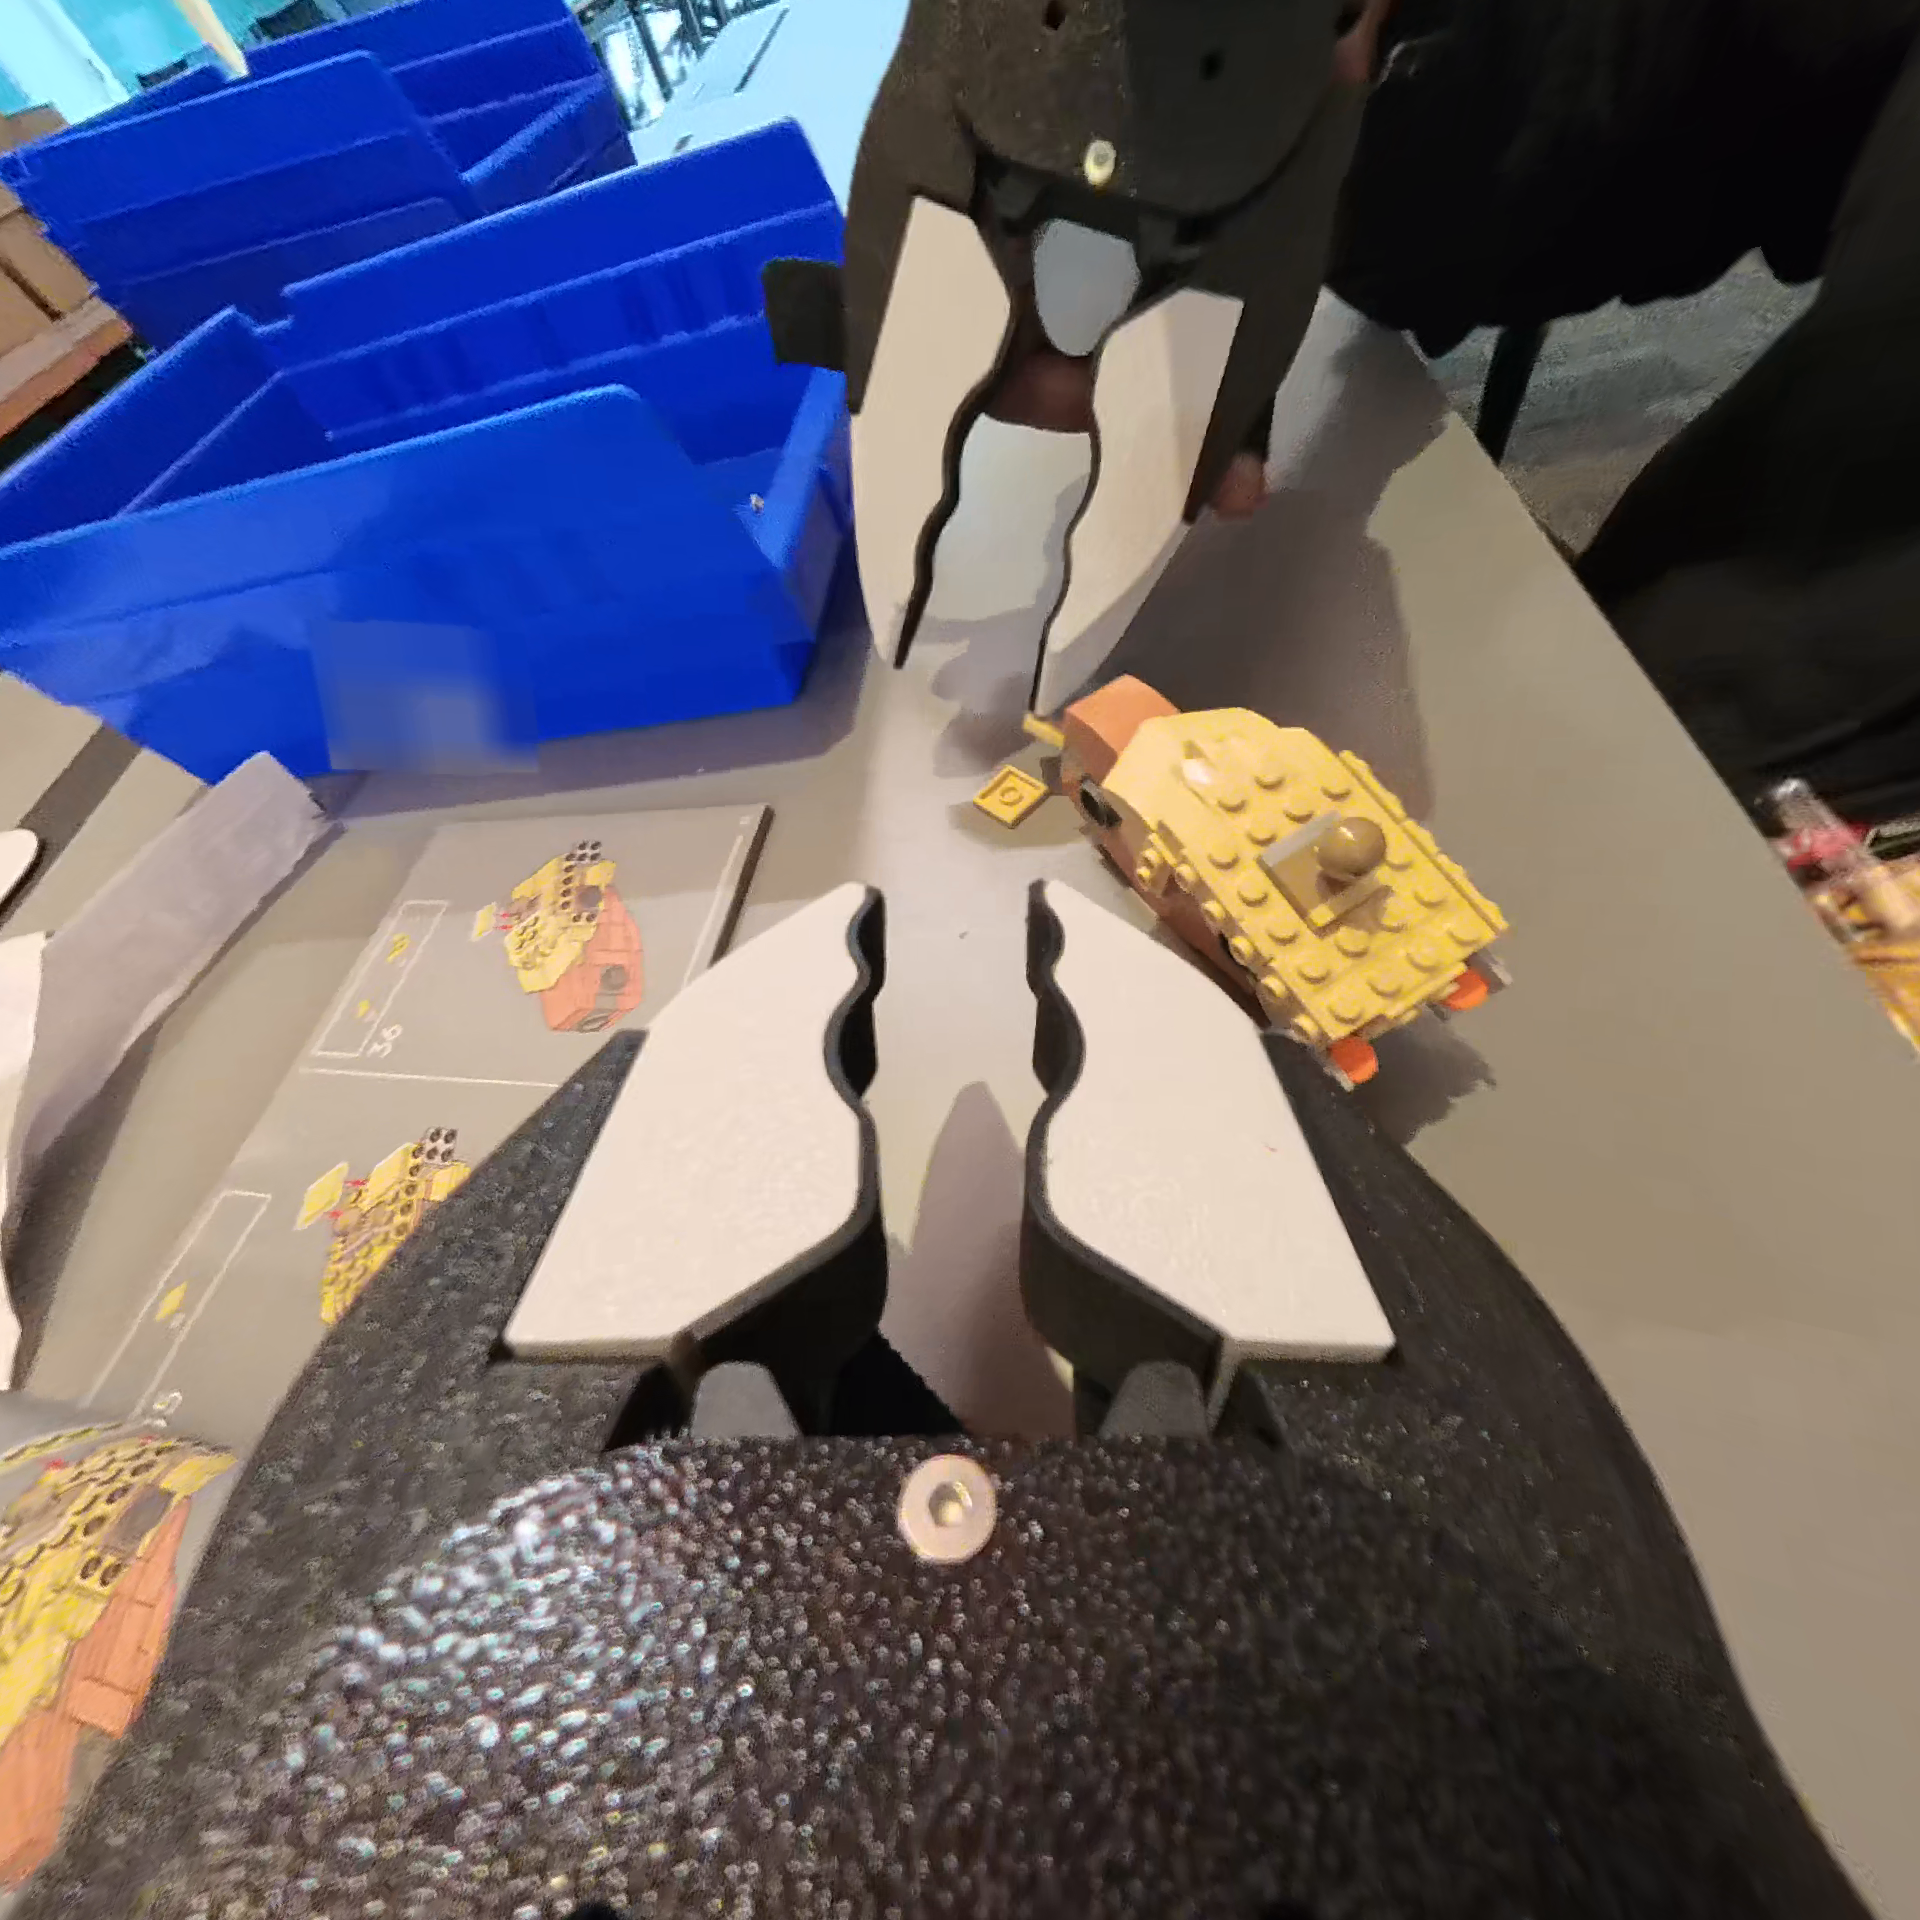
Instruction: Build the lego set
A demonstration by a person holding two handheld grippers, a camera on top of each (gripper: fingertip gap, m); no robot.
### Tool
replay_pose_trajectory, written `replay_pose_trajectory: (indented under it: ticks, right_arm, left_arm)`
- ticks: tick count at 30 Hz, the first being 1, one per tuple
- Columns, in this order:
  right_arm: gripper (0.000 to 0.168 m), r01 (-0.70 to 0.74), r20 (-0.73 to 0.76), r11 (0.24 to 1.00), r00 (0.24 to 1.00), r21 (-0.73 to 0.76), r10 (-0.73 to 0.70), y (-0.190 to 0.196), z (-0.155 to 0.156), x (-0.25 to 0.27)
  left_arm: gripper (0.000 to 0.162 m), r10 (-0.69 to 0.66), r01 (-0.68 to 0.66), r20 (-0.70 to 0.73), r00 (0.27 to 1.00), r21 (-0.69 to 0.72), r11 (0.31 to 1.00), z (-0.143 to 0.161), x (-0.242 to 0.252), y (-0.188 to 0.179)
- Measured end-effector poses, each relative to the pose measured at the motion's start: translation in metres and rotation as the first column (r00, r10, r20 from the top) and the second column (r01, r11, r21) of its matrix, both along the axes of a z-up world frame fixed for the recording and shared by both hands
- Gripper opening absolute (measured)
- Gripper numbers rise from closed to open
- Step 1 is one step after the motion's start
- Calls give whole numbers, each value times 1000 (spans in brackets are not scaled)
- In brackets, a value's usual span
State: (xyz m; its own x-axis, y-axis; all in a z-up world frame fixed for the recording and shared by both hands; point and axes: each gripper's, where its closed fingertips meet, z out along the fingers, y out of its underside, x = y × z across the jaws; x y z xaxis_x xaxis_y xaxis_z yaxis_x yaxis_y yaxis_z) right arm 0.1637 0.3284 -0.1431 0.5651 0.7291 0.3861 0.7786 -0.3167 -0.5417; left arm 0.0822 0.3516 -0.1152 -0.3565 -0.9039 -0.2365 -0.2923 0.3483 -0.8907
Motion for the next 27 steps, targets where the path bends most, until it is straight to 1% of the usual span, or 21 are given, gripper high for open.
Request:
replay_pose_trajectory:
  ticks: [3,7,9,12,15,17,21,27]
  right_arm:
    - [37,15,21,998,1000,61,-17,0,-3,2]
    - [37,40,-76,997,996,65,-35,3,-8,-1]
    - [35,62,-75,995,996,83,-55,6,-14,3]
    - [39,69,-59,990,996,120,-62,8,-12,10]
    - [41,87,-63,985,995,152,-78,9,-9,19]
    - [40,83,-90,981,994,177,-68,8,-3,20]
    - [38,75,-157,983,986,166,-49,3,4,18]
    - [35,-31,-246,998,968,56,44,-11,0,2]
  left_arm:
    - [26,19,-19,36,999,6,1000,4,-2,5]
    - [25,67,-67,58,996,-9,998,8,-4,16]
    - [25,84,-83,57,995,-11,996,8,-4,20]
    - [25,80,-80,62,995,-17,997,9,-4,20]
    - [25,79,-79,44,996,5,997,5,-6,21]
    - [25,81,-81,43,996,11,997,5,-6,21]
    - [25,97,-98,48,994,4,995,6,-7,24]
    - [25,150,-150,34,988,-1,989,4,-12,29]
